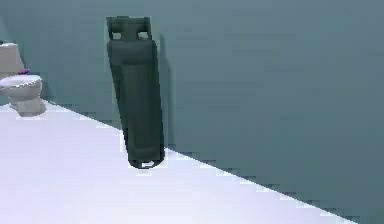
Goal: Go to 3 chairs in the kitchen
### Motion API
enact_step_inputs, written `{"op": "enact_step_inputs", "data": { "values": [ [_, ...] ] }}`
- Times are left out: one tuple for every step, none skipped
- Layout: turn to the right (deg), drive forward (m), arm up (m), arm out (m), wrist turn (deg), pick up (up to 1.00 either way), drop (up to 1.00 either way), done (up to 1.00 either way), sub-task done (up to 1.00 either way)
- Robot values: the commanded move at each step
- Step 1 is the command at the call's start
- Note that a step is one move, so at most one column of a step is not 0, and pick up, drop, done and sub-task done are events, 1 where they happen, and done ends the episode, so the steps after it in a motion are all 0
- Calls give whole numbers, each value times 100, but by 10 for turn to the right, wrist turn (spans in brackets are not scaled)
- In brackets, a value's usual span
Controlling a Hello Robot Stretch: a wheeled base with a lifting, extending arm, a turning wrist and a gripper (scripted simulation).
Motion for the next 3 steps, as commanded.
{"op": "enact_step_inputs", "data": {
  "values": [
    [-450,0,0,0,0,0,0,0,0],
    [-450,0,0,0,0,0,0,0,0],
    [0,100,0,0,0,0,0,0,0]
  ]
}}
